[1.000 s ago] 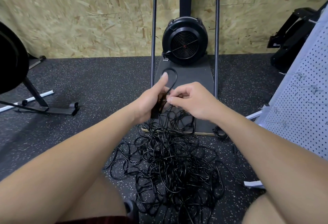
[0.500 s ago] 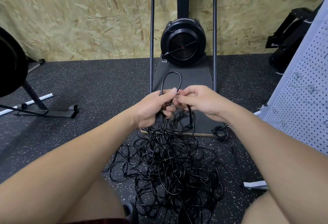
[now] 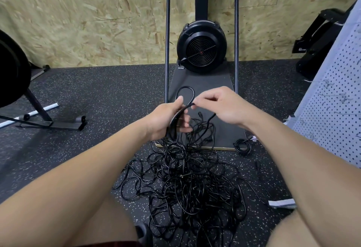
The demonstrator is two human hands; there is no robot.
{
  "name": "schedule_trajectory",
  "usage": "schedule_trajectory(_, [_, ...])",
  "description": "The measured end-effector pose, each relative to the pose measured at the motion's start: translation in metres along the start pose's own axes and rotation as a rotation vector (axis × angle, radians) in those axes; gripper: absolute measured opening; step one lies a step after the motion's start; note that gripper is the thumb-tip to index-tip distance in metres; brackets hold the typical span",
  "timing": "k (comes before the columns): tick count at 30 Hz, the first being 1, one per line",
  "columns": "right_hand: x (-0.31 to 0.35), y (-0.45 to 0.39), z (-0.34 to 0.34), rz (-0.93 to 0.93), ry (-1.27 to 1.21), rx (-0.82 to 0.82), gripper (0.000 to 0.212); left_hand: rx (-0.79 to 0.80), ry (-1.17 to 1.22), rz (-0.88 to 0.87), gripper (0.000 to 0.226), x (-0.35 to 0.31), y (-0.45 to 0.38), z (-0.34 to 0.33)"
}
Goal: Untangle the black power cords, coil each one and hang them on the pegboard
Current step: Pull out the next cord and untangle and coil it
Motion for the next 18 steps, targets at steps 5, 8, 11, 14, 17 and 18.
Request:
schedule_trajectory(5, [-0.005,-0.003,-0.013,0.028,0.14,-0.083,0.024,-0.002,-0.071,0.031,0.059,0.007,0.003,-0.006])
schedule_trajectory(8, [-0.009,-0.003,-0.011,-0.006,0.195,-0.161,0.019,0.017,-0.065,0.049,0.065,0.006,0.003,-0.007])
schedule_trajectory(11, [-0.012,0.0,-0.004,-0.076,0.154,-0.342,0.027,0.023,-0.15,-0.015,0.067,0.005,0.003,-0.01])
schedule_trajectory(14, [-0.012,0.001,-0.004,-0.162,-0.048,-0.403,0.044,0.09,-0.137,-0.108,0.069,0.003,0.003,-0.019])
schedule_trajectory(17, [-0.013,-0.007,-0.001,-0.237,-0.379,-0.425,0.036,0.127,-0.203,-0.198,0.057,-0.009,0.01,-0.025])
schedule_trajectory(18, [-0.014,-0.009,-0.001,-0.254,-0.473,-0.411,0.029,0.124,-0.27,-0.238,0.051,-0.012,0.011,-0.026])
Point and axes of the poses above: each hand's wrist, its own y-axis away from the middle knuckle, its own z-axis out of the back of the hand, x = y × z, the point moved 5 cm from there along -y, towards the middle knuckle, and after that the axes turned 2 degrees about -x, right-handed, at the moved point
